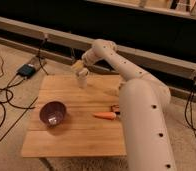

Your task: Place the white sponge in the ceramic cup

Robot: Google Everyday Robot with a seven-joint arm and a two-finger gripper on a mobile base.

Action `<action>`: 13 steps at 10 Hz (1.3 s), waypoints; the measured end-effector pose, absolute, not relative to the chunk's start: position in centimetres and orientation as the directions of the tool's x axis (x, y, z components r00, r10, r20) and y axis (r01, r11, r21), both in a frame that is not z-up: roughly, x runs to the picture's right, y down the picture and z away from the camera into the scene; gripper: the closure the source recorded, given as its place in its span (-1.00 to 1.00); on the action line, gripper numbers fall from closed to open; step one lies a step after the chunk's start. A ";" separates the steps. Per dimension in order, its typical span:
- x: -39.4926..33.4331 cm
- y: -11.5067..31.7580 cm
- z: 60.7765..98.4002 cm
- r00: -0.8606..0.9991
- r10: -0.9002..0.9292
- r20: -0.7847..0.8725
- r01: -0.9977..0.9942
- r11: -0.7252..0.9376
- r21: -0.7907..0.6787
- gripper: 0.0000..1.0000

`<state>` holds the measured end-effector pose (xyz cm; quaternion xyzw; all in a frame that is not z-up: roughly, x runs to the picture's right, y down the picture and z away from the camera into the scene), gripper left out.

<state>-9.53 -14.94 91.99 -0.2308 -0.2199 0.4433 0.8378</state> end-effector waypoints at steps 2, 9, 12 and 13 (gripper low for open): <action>-9.6 -14.8 91.8 0.517 0.840 0.163 -0.635 0.504 -0.585 -0.60; -9.6 -14.8 91.8 0.516 0.841 0.163 -0.635 0.504 -0.585 -0.60; -9.6 -14.8 91.8 0.516 0.841 0.163 -0.635 0.504 -0.585 -0.60; -9.6 -14.8 91.8 0.516 0.841 0.163 -0.635 0.504 -0.585 -0.60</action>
